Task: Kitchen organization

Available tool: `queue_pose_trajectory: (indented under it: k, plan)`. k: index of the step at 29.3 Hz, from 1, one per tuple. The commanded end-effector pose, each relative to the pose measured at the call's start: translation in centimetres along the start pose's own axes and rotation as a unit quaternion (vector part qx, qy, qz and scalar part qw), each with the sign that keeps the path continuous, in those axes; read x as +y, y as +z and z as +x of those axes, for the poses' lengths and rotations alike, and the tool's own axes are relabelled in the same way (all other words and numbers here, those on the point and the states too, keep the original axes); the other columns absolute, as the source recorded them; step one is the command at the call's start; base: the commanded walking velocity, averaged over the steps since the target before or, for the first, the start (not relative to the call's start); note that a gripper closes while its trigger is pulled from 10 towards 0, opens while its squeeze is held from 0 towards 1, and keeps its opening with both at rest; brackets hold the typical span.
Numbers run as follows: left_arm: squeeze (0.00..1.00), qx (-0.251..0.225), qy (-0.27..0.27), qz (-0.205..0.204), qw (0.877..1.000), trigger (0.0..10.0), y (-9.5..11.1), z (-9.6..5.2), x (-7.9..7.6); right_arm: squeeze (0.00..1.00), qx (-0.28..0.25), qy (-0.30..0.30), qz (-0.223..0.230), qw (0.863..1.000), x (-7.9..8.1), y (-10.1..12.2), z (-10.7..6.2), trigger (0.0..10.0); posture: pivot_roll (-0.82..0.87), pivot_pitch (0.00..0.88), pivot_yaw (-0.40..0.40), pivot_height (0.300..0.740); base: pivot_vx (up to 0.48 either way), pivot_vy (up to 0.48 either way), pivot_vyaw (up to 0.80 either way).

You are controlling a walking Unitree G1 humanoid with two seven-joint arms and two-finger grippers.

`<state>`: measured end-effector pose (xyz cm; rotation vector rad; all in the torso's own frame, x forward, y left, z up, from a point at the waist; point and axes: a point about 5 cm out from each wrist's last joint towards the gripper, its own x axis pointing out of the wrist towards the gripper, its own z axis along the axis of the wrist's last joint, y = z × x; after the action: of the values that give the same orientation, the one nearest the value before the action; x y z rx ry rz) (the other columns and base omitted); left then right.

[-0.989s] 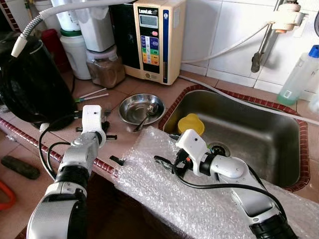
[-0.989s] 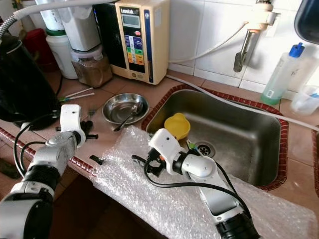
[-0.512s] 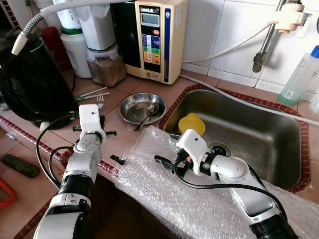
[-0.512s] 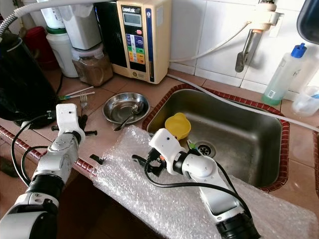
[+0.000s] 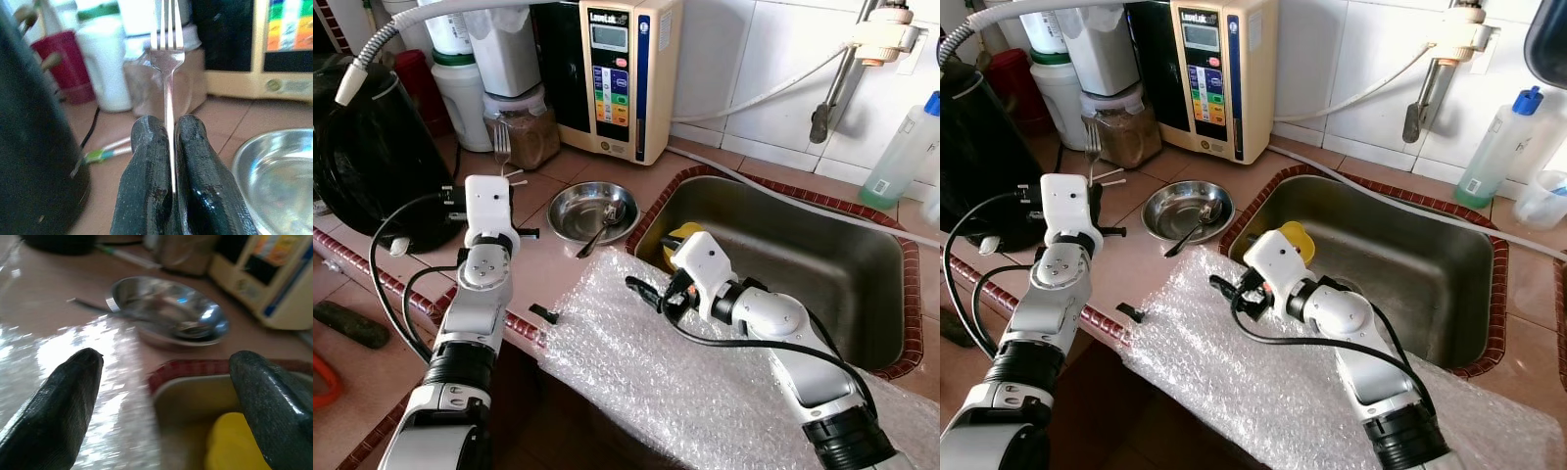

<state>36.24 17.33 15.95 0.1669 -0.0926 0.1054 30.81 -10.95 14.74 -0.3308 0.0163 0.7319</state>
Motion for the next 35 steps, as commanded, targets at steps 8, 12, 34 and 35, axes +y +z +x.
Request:
queue_pose_trajectory:
  k: [8, 12, 34, 35]
  plan:
    - [0.0, -0.06, -0.072, -0.003, 0.996, 0.0, 1.8, -0.3, -1.9, 0.0, -0.032, -0.13, -0.004, 0.991, -4.8, 1.3, -0.2, 10.0, 0.11, 0.0, 0.027, 0.74, 0.0, 0.0, 0.0]
    - [0.0, -0.068, -0.101, -0.025, 0.992, 0.0, 2.1, -0.6, -2.8, 0.0, -0.045, -0.164, 0.014, 0.985, -6.0, 1.6, -0.2, 10.0, 0.11, 0.0, 0.025, 0.74, 0.0, 0.0, 0.0]
    - [0.0, -0.111, -0.318, -0.066, 0.939, 0.0, 2.6, -3.5, -9.4, 0.0, -0.153, -0.159, 0.33, 0.918, -8.5, 3.4, 1.0, 10.0, 0.11, 0.0, 0.018, 0.74, 0.0, 0.0, 0.0]
    - [0.0, -0.11, -0.326, -0.062, 0.937, 0.0, 2.6, -3.6, -9.7, 0.0, -0.156, -0.15, 0.334, 0.917, -8.3, 3.5, 1.0, 10.0, 0.12, 0.0, 0.019, 0.74, 0.0, 0.0, 0.0]
